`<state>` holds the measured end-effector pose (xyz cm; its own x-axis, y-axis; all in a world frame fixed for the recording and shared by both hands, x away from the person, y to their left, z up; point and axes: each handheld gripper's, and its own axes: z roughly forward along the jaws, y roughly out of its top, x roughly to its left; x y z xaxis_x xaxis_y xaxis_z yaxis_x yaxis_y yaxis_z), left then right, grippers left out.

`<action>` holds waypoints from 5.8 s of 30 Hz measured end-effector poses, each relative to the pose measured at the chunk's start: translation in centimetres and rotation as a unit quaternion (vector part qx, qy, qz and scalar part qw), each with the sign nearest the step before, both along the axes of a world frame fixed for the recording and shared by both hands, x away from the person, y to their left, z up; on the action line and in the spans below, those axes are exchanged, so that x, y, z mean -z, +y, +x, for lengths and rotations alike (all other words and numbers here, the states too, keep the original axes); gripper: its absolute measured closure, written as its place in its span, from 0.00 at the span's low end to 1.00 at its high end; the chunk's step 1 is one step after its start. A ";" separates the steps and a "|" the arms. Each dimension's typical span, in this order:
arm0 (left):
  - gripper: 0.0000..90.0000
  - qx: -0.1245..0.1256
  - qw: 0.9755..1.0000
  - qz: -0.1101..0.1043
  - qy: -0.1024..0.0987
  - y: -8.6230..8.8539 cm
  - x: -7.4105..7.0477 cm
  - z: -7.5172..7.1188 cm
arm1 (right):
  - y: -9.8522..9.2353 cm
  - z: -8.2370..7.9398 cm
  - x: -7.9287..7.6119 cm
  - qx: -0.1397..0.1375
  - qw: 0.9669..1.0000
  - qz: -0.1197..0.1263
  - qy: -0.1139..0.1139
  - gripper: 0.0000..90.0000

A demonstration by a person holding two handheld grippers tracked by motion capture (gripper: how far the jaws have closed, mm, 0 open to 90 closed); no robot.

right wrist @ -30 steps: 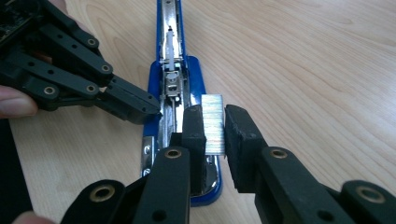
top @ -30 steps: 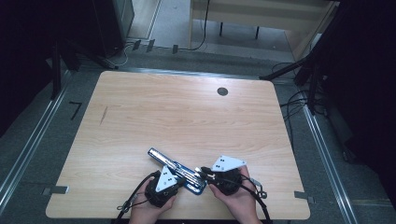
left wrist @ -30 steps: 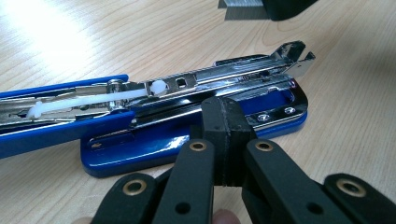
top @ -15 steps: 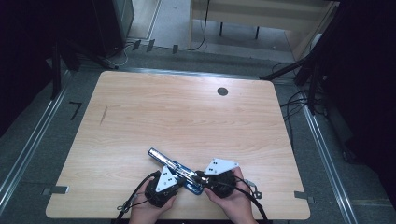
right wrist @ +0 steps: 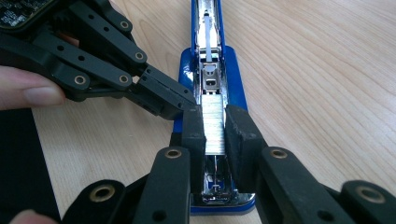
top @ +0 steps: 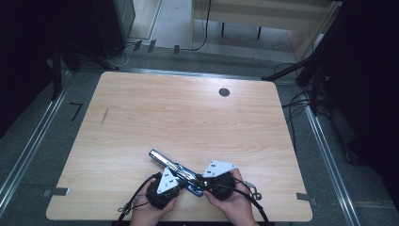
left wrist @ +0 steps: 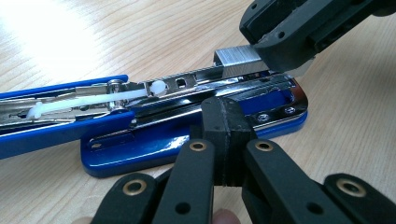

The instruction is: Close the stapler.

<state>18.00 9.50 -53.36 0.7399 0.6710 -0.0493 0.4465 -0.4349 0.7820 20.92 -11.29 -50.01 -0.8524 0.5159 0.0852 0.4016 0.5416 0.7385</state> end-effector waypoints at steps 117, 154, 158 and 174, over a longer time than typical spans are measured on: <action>1.00 -0.026 0.999 -0.018 0.016 1.8 -0.1 0.8 | 1.1 0.7 -0.5 0.006 1.000 0.007 -0.016 1.00; 1.00 -0.109 0.994 0.006 0.024 6.3 -0.1 3.2 | 8.2 4.5 -1.2 -0.021 1.000 0.002 -0.011 1.00; 1.00 -0.110 0.994 0.006 0.026 6.3 -0.1 3.3 | 8.9 5.0 -1.0 -0.023 1.000 -0.007 -0.012 1.00; 1.00 -0.119 0.992 -0.001 0.047 6.2 -0.1 3.9 | 10.2 5.9 -0.3 -0.022 0.999 -0.027 -0.016 1.00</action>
<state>21.94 15.68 -53.31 0.5522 0.8261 -0.1125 0.6079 -0.3066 0.7324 26.84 -1.10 -49.71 -0.8759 0.4816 0.0306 0.3539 0.5979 0.7193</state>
